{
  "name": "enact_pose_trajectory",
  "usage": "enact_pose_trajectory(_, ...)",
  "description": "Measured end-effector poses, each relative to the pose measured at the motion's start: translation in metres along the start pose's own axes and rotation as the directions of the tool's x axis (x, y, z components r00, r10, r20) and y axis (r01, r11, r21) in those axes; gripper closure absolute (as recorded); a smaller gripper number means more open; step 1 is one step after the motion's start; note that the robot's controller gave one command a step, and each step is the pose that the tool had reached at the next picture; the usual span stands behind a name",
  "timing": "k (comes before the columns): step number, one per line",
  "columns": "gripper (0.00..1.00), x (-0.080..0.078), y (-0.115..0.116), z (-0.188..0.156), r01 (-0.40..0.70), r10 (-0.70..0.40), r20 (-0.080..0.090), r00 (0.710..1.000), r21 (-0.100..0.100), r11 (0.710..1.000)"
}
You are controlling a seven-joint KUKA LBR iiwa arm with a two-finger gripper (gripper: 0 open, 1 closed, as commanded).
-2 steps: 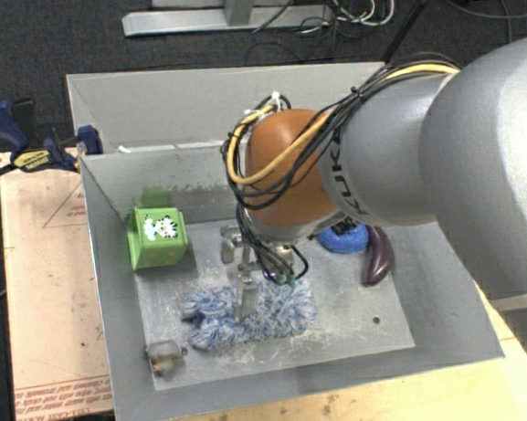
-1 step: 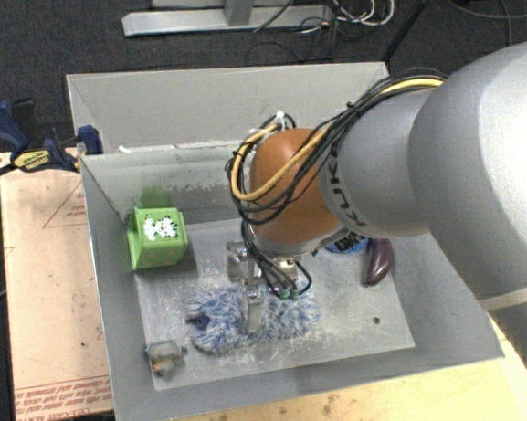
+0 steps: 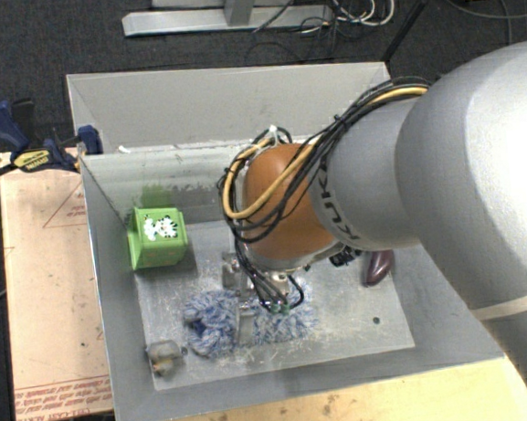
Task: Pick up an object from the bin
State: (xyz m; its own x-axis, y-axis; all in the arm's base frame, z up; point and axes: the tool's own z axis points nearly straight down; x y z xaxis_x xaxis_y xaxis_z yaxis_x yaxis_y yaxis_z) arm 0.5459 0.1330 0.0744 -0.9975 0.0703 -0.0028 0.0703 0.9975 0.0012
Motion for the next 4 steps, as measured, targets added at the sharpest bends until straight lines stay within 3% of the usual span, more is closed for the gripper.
enact_pose_trajectory(1,0.0,0.014,-0.002,0.001,-0.206,0.206,-0.003,0.979,0.001,0.979)
enact_pose_trajectory(2,1.0,0.006,0.03,0.004,-0.04,0.04,-0.002,0.999,0.0,0.999)
enact_pose_trajectory(4,1.0,0.006,0.03,0.004,-0.041,0.041,-0.002,0.999,-0.001,0.999)
